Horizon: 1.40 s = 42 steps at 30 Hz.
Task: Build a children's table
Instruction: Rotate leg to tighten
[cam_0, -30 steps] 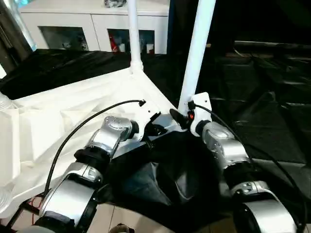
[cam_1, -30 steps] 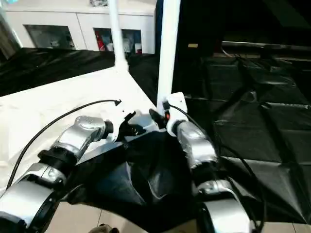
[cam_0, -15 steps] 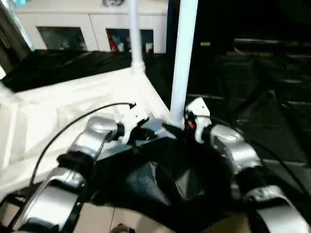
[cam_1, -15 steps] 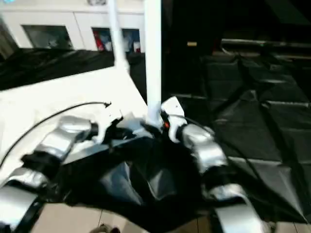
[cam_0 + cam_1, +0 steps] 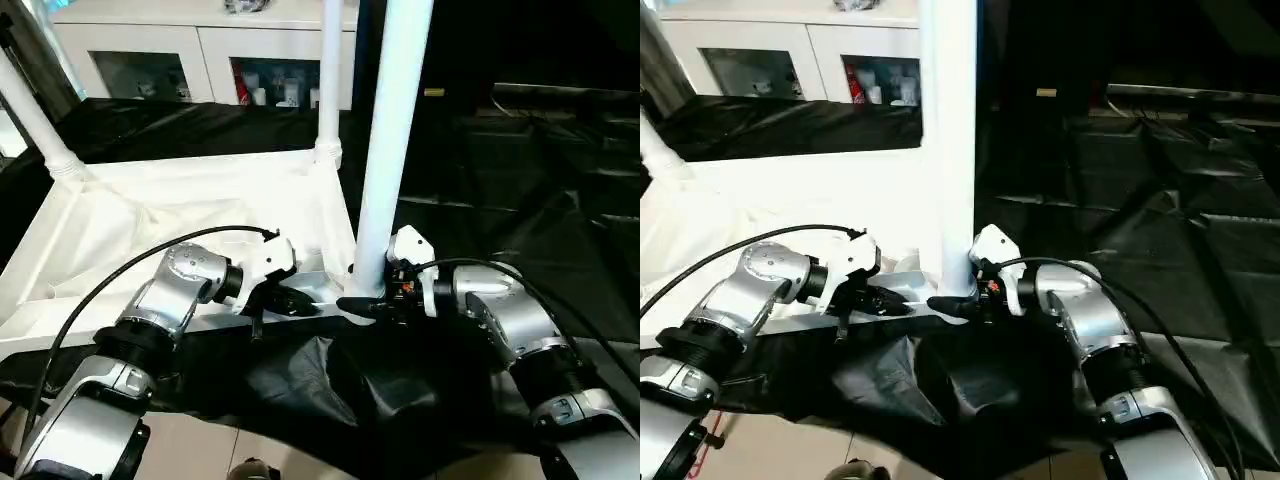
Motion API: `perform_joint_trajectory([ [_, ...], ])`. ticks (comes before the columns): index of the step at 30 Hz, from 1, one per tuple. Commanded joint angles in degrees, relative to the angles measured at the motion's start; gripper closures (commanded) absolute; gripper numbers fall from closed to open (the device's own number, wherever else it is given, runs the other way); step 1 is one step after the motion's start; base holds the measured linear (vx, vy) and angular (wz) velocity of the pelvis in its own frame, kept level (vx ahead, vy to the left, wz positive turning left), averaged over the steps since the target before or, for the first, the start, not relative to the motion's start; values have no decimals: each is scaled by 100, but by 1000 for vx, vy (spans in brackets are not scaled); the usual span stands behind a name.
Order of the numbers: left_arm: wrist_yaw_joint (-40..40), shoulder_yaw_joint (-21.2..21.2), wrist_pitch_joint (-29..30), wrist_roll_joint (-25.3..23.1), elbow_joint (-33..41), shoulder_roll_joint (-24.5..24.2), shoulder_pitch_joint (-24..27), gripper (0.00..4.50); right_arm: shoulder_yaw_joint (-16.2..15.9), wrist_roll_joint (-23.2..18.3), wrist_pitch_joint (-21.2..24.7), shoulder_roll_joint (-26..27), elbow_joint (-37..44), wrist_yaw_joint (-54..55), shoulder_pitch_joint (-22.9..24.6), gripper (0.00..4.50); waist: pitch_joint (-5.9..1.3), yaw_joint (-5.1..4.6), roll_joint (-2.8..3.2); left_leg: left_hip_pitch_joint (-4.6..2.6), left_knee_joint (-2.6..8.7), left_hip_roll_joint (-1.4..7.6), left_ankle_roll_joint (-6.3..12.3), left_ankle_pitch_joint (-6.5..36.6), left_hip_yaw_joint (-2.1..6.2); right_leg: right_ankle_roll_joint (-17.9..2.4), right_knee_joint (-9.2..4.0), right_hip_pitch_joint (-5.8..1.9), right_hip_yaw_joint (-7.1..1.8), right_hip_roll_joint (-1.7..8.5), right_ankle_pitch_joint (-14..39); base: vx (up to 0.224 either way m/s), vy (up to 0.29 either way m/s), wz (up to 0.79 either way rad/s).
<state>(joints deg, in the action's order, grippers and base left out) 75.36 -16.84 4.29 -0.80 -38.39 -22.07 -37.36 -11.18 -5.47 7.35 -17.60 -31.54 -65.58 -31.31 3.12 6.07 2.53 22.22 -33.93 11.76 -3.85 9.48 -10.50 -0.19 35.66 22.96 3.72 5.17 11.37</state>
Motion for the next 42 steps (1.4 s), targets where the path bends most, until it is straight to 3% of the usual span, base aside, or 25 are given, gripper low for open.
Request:
perform_joint_trajectory([
  [1,-1,-60,-20,77,183,26,-29,450,-151,-143,74,71,194,-188,53,154,-432,-6,-15,-118,368,145,291,1078,31,-1548,-360,-282,-219,295,304,0,0,0],
  [3,-131,-11,33,69,123,74,-44,450,-162,-160,150,132,240,-162,126,172,-427,-8,11,-118,373,148,287,1135,30,-1557,-365,-277,-217,282,304,0,0,0],
  [6,-593,137,215,37,-57,267,-149,450,-46,-59,272,366,105,421,157,175,-419,5,-8,-124,381,149,245,1180,29,-1540,-375,-277,-222,285,355,0,0,0],
  [8,-1217,330,477,31,-298,523,-363,450,184,96,252,693,-314,1414,19,178,-394,-20,1,-131,405,136,115,1410,33,-1472,-417,-258,-226,295,769,0,0,0],
  [9,-1477,415,597,41,-403,632,-461,450,273,151,224,826,-494,1816,-48,178,-379,-51,7,-159,422,126,-43,1585,44,-1428,-438,-230,-232,309,1137,0,0,0],
  [10,-1477,415,597,41,-403,632,-461,450,273,151,224,826,-494,1816,-48,178,-380,-69,-1,-169,426,115,-96,1658,49,-1398,-459,-235,-229,317,1316,0,0,0],
  [12,-2151,570,780,21,-694,903,-707,450,511,192,192,1193,-913,2835,-238,178,-357,-112,1,-174,433,108,-155,1757,53,-1273,-503,-216,-238,325,1659,0,0,0],
  [13,-2397,614,844,13,-813,1021,-805,450,615,186,167,1367,-1076,3268,-330,178,-375,-125,3,-157,441,106,-160,1730,76,-1199,-511,-247,-229,331,1726,0,0,0],
  [16,-3113,694,862,-71,-1092,1306,-1033,450,905,101,169,1799,-1438,4269,-579,178,-403,-149,6,-132,425,96,-107,1430,66,-1229,-477,-245,-236,303,1181,0,0,0],
  [19,-3383,728,817,-95,-1185,1470,-1126,450,935,187,84,2029,-1621,4606,-705,178,-434,-122,15,-107,390,84,23,1109,55,-1348,-419,-279,-218,285,463,0,0,0],
  [21,-3385,726,775,-101,-1212,1513,-1151,450,898,261,-8,2078,-1681,4613,-734,178,-445,-115,22,-101,383,85,109,1014,55,-1387,-392,-296,-211,282,210,0,0,0],
  [23,-3175,635,622,-149,-1218,1517,-1138,450,1014,133,-203,2162,-1747,4446,-763,122,-444,-121,44,-101,382,90,165,1045,53,-1429,-393,-299,-206,284,88,0,0,0],
  [27,-2866,546,381,-137,-1133,1400,-1025,450,829,239,-344,1993,-1651,4100,-716,87,-433,-135,26,-108,402,97,200,1222,57,-1443,-411,-318,-200,290,245,0,0,0],
  [34,-2009,314,245,-153,-864,1072,-732,450,348,200,-301,1483,-1017,2488,-398,87,-443,-110,33,-86,364,110,405,959,43,-1553,-362,-347,-191,276,-231,0,0,0],
  [37,-1548,202,125,-142,-718,882,-586,450,61,140,-233,1091,-591,1612,-192,87,-436,-77,36,-105,372,134,417,1078,40,-1578,-376,-336,-189,282,-19,0,0,0],
  [38,-1143,116,60,-80,-552,753,-461,450,-103,115,-192,832,-352,1102,-64,87,-429,-84,8,-104,375,133,408,1103,35,-1574,-384,-333,-191,279,46,0,0,0],
  [41,-486,-27,28,14,-259,516,-270,450,-205,81,-84,523,-188,584,14,87,-413,-73,24,-116,399,155,347,1320,38,-1554,-409,-322,-202,296,416,0,0,0],
  [42,-456,-33,31,18,-243,503,-260,450,-209,78,-78,507,-177,554,19,87,-405,-80,5,-121,405,158,337,1351,34,-1555,-420,-310,-208,294,477,0,0,0],
])
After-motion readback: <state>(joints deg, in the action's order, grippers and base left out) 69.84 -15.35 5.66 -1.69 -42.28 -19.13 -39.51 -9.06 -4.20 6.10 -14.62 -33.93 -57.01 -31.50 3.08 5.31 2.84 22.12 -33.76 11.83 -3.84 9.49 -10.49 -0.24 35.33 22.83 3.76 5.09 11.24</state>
